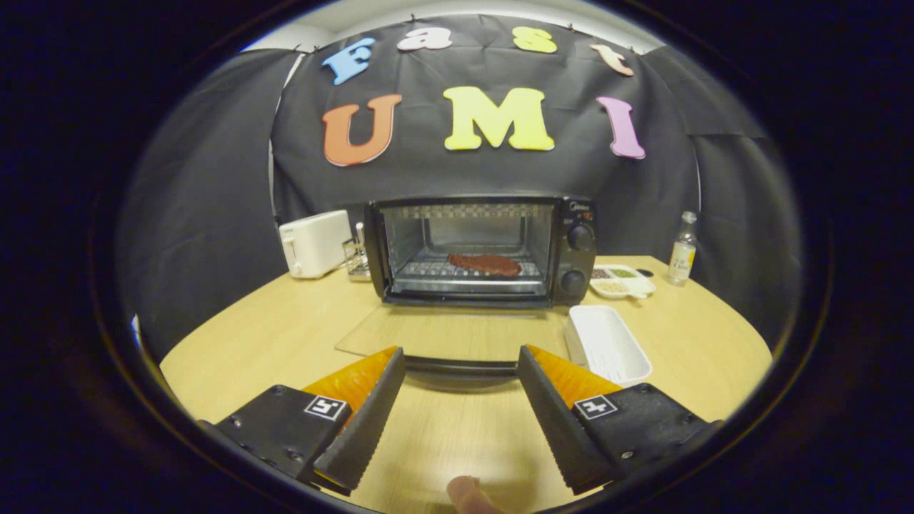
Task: Open the toaster oven, put the food inside, and close the toaster oven door.
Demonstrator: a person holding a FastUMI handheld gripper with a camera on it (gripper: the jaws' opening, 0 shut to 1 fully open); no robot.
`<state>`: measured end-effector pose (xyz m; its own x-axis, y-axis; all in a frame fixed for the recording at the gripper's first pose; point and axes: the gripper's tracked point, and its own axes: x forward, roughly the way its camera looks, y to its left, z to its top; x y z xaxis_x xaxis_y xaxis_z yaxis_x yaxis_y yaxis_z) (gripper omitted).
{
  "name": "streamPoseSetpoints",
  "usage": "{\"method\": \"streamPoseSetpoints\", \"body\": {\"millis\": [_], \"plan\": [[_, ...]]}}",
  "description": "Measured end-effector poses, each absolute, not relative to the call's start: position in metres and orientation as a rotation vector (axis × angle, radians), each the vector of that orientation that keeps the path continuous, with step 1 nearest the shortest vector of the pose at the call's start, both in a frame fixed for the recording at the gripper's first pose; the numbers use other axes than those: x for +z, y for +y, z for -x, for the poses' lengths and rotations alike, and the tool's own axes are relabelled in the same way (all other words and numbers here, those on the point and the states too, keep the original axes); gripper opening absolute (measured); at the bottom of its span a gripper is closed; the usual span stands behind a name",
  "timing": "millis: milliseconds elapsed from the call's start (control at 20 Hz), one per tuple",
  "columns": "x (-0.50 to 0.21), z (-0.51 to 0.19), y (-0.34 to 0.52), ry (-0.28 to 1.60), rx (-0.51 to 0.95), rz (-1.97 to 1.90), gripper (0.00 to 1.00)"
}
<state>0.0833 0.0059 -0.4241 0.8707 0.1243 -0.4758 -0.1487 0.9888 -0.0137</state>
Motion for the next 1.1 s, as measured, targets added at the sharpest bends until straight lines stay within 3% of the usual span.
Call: {"method": "streamPoseSetpoints", "body": {"millis": [700,1100], "plan": [[-0.485,-0.096,0.000,0.740,0.053,-0.020,1.00],[-0.482,-0.103,0.002,0.745,0.072,-0.037,1.00]]}}
